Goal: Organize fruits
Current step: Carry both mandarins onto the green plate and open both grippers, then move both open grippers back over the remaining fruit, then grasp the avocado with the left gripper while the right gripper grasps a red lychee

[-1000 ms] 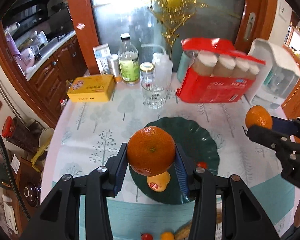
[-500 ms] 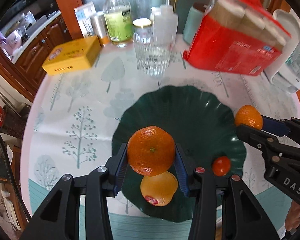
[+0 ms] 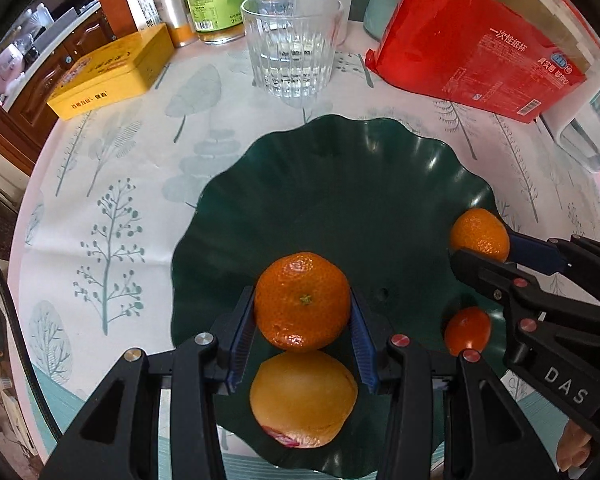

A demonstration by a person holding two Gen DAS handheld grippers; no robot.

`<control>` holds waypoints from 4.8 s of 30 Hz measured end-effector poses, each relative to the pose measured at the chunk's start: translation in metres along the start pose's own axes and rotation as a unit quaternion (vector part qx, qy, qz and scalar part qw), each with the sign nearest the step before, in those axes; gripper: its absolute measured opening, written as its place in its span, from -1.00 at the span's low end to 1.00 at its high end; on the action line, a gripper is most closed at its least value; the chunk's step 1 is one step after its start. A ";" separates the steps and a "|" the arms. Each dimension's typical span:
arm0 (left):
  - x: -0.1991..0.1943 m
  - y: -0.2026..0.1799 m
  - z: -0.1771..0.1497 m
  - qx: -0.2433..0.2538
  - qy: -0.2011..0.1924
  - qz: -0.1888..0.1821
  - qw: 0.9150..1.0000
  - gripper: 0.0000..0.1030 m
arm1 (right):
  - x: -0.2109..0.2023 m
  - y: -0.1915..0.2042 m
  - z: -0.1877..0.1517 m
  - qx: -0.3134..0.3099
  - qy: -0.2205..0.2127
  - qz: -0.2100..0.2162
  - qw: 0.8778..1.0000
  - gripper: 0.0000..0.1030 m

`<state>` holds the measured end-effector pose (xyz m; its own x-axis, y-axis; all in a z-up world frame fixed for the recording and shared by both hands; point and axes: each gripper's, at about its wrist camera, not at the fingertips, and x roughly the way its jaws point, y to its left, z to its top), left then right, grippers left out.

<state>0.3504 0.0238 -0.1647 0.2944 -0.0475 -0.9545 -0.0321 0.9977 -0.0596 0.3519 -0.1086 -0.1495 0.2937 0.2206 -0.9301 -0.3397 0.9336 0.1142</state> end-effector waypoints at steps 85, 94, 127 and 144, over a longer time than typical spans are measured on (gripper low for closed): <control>-0.245 -0.015 -0.195 0.039 -0.143 -0.048 0.988 0.59 | -0.218 0.074 -0.202 -0.017 -0.128 0.009 0.992 0.00; -0.252 -0.026 -0.246 0.061 -0.144 -0.069 0.985 0.66 | -0.239 0.071 -0.255 -0.003 -0.143 -0.021 0.989 0.16; -0.107 -0.058 -0.275 0.031 -0.005 -0.036 0.999 0.65 | -0.113 0.023 -0.315 -0.095 0.000 0.014 0.995 0.05; -0.072 -0.058 -0.265 0.014 0.027 -0.051 0.998 0.33 | -0.077 0.037 -0.315 -0.139 0.039 0.011 0.989 -0.34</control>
<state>0.0778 -0.0437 -0.1702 0.2432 -0.1515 -0.9581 0.0219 0.9883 -0.1507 0.0351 -0.1800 -0.1835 0.2170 0.2066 -0.9541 -0.5816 0.8123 0.0436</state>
